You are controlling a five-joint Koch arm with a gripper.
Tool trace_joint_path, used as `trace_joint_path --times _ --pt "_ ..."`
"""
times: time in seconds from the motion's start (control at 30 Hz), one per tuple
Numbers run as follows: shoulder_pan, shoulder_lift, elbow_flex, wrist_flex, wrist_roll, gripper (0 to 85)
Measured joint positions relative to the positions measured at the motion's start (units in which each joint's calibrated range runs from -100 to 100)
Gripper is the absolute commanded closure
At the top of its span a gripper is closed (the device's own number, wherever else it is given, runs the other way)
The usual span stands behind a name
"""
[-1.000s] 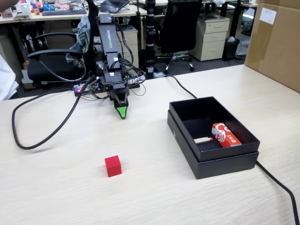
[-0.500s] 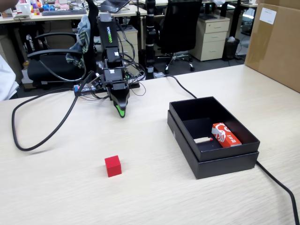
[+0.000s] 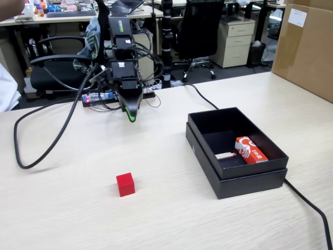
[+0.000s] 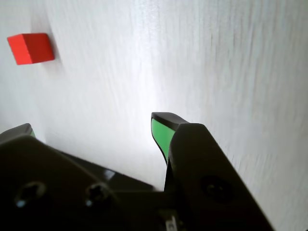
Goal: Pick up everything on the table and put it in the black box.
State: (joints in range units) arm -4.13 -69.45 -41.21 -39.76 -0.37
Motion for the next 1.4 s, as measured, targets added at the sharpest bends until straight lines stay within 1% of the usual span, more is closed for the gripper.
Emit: trace_joint_path --times 0.4,0.6,0.8,1.2,1.4 --pt "-1.0 24.7 21.7 -6.0 -1.0 38.2" --pt "-1.5 36.9 30.4 -6.3 -2.1 38.0" --pt "-1.8 47.2 34.9 -6.4 -2.9 38.0" --pt "-3.9 71.8 56.7 -6.4 -3.2 38.0" --pt "-4.2 78.6 57.7 -6.4 -3.6 37.8"
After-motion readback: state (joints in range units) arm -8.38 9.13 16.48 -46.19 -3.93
